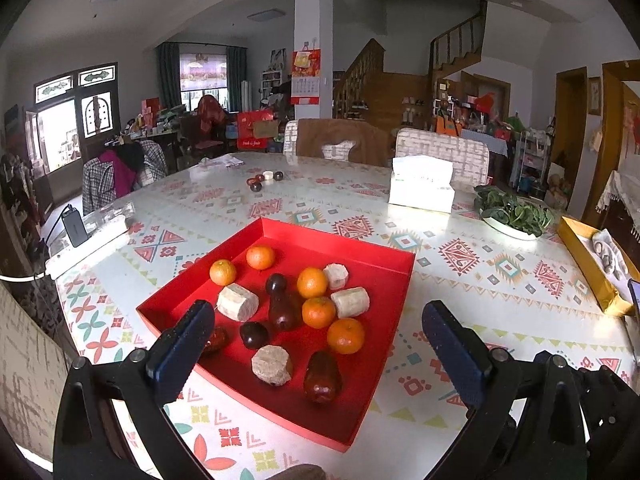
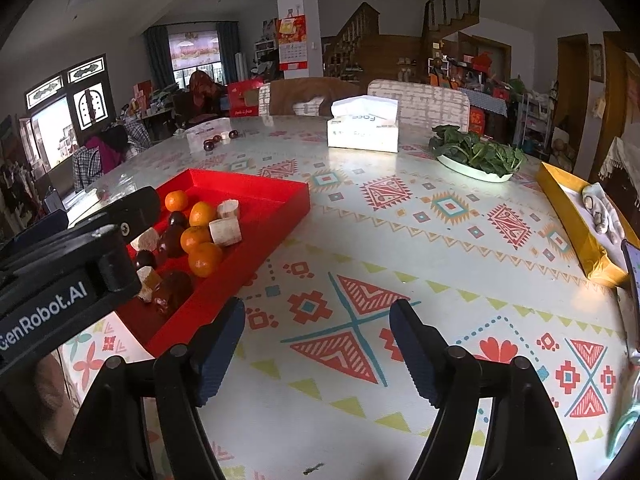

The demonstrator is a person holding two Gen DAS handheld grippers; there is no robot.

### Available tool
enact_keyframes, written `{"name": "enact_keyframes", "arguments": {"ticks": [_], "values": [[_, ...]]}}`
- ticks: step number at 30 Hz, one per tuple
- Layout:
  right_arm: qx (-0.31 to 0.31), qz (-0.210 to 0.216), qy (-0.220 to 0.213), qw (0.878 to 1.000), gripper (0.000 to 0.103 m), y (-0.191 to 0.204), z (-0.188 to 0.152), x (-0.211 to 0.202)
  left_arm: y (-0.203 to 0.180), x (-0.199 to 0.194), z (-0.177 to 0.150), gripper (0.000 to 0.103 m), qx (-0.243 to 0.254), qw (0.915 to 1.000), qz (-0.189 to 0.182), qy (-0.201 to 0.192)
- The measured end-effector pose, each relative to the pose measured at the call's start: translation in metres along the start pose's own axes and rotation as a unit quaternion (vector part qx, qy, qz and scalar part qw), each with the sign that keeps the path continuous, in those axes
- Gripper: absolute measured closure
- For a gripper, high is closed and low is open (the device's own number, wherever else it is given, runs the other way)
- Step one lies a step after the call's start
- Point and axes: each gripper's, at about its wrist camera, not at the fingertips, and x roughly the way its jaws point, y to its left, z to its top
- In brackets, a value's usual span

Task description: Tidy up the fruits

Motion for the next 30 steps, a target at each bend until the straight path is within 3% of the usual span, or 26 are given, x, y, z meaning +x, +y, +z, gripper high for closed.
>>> {"name": "enact_keyframes", "arguments": {"ticks": [30], "values": [[-0.007,0.001,0.008,1.0,0.022,0.0008,-0.001,0.0041,-0.0006,0.0022,-0.0002,0.0,0.001,1.0,0.0,0.006]]}}
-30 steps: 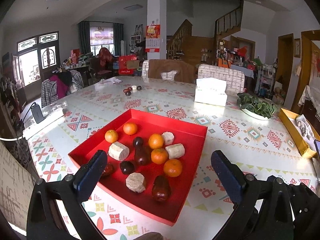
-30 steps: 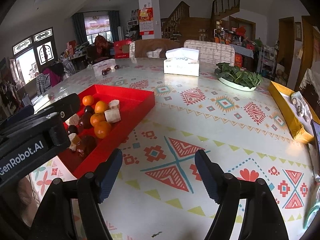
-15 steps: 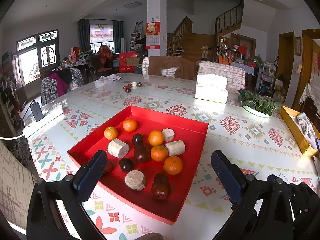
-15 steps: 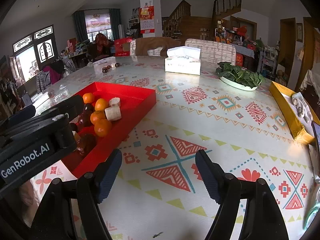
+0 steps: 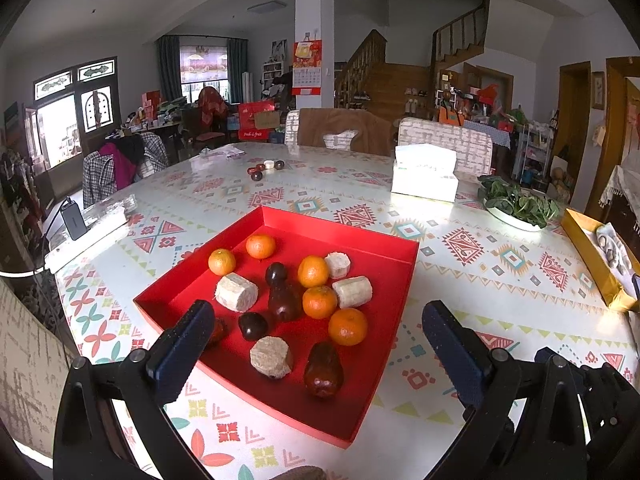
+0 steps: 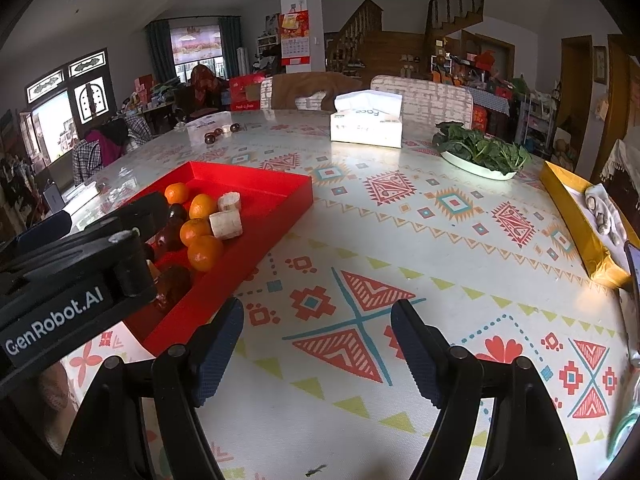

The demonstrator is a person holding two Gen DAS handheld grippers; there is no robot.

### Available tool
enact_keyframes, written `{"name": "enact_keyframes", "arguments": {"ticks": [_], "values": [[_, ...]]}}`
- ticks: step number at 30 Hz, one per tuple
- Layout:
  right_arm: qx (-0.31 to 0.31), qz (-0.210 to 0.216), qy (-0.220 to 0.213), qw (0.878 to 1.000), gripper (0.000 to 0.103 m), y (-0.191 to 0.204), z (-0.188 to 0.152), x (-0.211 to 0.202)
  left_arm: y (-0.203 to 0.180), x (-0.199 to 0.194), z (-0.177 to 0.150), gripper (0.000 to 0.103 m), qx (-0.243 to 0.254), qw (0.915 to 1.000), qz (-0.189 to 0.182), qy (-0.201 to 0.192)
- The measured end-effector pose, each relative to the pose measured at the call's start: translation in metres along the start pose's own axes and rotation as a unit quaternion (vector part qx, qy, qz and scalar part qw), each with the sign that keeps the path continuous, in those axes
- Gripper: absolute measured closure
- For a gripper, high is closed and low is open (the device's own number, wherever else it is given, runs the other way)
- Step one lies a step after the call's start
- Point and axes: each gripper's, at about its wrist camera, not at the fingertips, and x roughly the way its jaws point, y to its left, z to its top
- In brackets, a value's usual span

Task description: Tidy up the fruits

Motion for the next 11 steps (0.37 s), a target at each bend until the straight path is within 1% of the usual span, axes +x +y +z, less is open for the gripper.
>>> {"name": "enact_keyframes", "arguments": {"ticks": [8,11], "values": [[-0.009,0.0,-0.001,1.0,0.022,0.0043,-0.0018,0.0012,0.0029,-0.0004,-0.0042,0.0,-0.008,1.0,0.001,-0.002],[-0.01,0.001,-0.001,1.0,0.022,0.0048,-0.0018,0.0007,0.0046,-0.002,-0.0095,0.0,-0.007,1.0,-0.005,0.005]]}}
